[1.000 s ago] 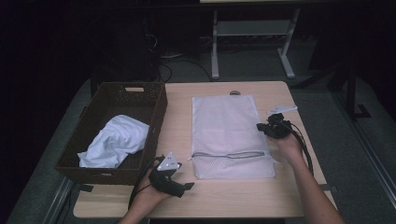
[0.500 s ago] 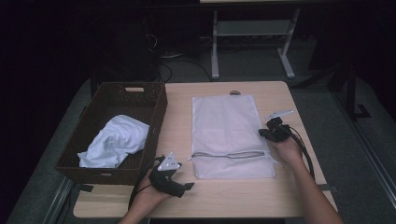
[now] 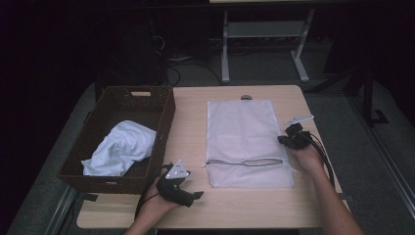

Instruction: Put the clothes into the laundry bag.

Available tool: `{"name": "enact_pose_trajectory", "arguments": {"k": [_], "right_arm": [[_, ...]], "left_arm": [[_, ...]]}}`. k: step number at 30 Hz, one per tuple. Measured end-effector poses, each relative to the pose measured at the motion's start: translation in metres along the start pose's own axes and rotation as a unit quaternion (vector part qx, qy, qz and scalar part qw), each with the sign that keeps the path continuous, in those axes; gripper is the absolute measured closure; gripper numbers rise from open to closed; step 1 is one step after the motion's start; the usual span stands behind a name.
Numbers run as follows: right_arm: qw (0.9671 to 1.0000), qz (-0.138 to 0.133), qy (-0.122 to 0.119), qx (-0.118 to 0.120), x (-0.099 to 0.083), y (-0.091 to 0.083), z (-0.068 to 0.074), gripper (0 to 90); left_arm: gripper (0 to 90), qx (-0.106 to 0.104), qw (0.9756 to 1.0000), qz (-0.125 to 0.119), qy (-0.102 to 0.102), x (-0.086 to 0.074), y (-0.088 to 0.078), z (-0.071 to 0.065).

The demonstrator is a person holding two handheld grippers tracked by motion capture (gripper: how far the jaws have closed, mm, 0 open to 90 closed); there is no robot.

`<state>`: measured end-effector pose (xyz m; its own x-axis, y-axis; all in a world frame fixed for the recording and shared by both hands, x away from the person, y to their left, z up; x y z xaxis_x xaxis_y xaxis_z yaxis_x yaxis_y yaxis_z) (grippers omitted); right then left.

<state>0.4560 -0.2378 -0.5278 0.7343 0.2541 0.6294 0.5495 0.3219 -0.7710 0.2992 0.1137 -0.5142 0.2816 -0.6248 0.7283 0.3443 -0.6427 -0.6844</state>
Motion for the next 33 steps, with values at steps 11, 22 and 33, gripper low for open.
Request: {"name": "enact_pose_trajectory", "arguments": {"k": [11, 22, 33], "right_arm": [[0.9998, 0.007, 0.015, -0.014, -0.005, -0.006, -0.016, 89.3], [0.9989, 0.015, 0.026, -0.037, -0.011, -0.014, -0.033, 89.3], [0.9972, 0.02, 0.049, -0.052, -0.018, -0.022, -0.053, 89.3]], "left_arm": [[13.8, 0.0, 1.0, 0.0, 0.0, 0.0, 0.0, 0.0], [13.8, -0.001, 1.0, 0.0, 0.0, 0.0, 0.0, 0.001], [13.8, -0.001, 1.0, -0.001, -0.001, 0.0, 0.0, 0.0]]}}
Point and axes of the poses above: each handheld gripper's, and its own axes: y roughly forward along the jaws, x roughly out of its top, z roughly to its left, the point moved 8 cm from there along y, roughly forward along the jaws, and after that the axes turned 9 degrees about y, right-handed, at the moved point
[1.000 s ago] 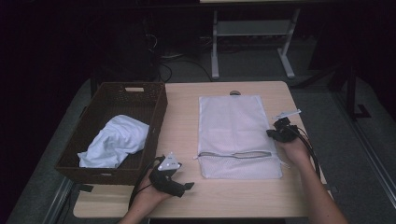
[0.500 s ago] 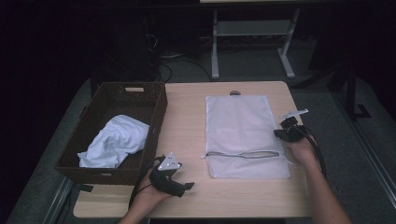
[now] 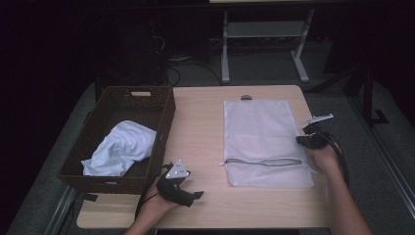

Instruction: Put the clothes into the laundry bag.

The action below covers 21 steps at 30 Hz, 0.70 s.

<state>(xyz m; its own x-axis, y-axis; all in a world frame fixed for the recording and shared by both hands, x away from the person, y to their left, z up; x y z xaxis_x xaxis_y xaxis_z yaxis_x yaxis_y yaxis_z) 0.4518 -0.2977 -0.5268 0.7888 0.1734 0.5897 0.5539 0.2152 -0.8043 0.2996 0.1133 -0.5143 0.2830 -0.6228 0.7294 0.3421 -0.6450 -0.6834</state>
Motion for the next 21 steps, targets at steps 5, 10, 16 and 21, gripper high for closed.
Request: {"name": "enact_pose_trajectory", "arguments": {"k": [5, 10, 16, 21], "right_arm": [[0.9998, 0.004, 0.0, -0.02, -0.003, -0.003, -0.011, 89.3], [0.9995, 0.005, 0.007, -0.032, -0.006, -0.007, -0.022, 89.3], [0.9987, 0.004, 0.023, -0.044, -0.012, -0.012, -0.038, 89.3], [0.9979, 0.004, 0.036, -0.053, -0.016, -0.017, -0.05, 89.3]], "left_arm": [[13.8, -0.001, 1.0, 0.002, 0.001, 0.0, 0.0, 0.0], [13.8, -0.001, 1.0, 0.001, 0.0, 0.0, 0.0, 0.0], [13.8, -0.001, 1.0, 0.002, 0.001, 0.0, 0.0, 0.0], [13.8, -0.002, 1.0, 0.003, 0.001, 0.0, 0.0, 0.0]]}}
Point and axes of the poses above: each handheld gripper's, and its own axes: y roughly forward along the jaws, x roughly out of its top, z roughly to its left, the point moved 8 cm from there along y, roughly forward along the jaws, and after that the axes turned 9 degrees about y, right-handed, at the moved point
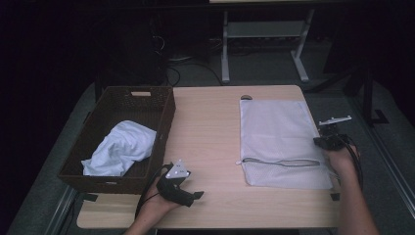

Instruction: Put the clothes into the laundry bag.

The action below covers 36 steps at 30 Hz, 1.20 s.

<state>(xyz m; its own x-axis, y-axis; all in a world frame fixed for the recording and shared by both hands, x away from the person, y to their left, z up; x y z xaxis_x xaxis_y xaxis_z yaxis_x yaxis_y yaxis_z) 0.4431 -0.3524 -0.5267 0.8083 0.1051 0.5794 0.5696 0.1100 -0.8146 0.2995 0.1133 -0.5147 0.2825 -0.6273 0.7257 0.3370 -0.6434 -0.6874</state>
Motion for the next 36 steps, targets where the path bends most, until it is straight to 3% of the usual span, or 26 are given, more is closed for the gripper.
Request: {"name": "enact_pose_trajectory", "arguments": {"k": [10, 20, 28, 36], "right_arm": [[0.9997, -0.005, 0.02, -0.014, -0.006, -0.004, -0.02, 89.4], [0.9997, -0.02, 0.013, -0.004, -0.002, -0.015, -0.012, 86.5], [0.9988, -0.042, -0.006, 0.025, -0.013, -0.037, 0.008, 66.6], [0.9949, -0.07, -0.019, 0.071, -0.025, -0.057, 0.031, 45.8]], "left_arm": [[13.8, 0.0, 1.0, 0.0, 0.0, 0.0, 0.0, 0.0], [13.8, 0.0, 1.0, 0.0, -0.001, 0.0, 0.0, 0.001], [13.8, -0.001, 1.0, 0.002, 0.0, 0.0, 0.0, -0.001], [13.8, -0.003, 1.0, 0.005, 0.004, 0.0, 0.001, -0.001]]}}
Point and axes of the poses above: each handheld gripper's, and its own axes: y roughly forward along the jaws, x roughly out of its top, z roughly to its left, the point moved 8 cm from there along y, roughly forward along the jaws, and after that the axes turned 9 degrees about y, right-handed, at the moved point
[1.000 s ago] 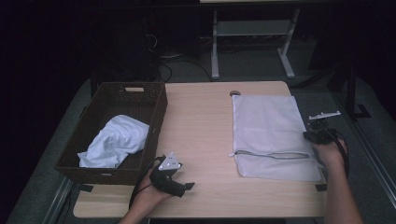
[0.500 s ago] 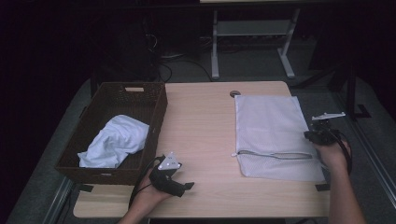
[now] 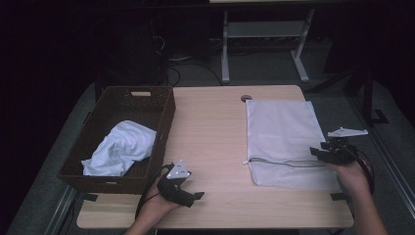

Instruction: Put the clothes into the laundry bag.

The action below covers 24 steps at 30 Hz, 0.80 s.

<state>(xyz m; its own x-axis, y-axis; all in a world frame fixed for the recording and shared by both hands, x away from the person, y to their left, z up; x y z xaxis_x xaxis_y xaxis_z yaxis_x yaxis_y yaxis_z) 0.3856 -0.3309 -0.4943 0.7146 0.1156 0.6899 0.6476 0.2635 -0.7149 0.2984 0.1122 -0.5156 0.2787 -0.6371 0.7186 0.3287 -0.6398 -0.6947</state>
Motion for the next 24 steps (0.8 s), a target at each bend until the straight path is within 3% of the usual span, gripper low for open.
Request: {"name": "enact_pose_trajectory", "arguments": {"k": [4, 12, 21, 22, 24], "right_arm": [[0.9999, -0.008, 0.0, 0.013, -0.004, -0.008, 0.011, 39.9], [0.9975, -0.028, -0.024, 0.061, -0.021, -0.029, 0.049, 28.3], [0.9908, -0.025, -0.076, 0.109, -0.036, -0.038, 0.095, 23.2], [0.9908, -0.025, -0.076, 0.109, -0.036, -0.038, 0.095, 23.2], [0.9875, -0.027, -0.087, 0.129, -0.04, -0.039, 0.11, 21.1]], "left_arm": [[13.8, 0.0, 1.0, -0.001, -0.001, 0.0, 0.0, 0.0], [13.8, -0.001, 1.0, 0.0, 0.001, 0.001, 0.0, -0.001], [13.8, -0.005, 1.0, 0.0, 0.002, 0.002, 0.0, -0.003], [13.8, -0.005, 1.0, 0.0, 0.002, 0.002, 0.0, -0.003], [13.8, -0.007, 1.0, -0.001, 0.003, 0.002, 0.0, -0.005]]}}
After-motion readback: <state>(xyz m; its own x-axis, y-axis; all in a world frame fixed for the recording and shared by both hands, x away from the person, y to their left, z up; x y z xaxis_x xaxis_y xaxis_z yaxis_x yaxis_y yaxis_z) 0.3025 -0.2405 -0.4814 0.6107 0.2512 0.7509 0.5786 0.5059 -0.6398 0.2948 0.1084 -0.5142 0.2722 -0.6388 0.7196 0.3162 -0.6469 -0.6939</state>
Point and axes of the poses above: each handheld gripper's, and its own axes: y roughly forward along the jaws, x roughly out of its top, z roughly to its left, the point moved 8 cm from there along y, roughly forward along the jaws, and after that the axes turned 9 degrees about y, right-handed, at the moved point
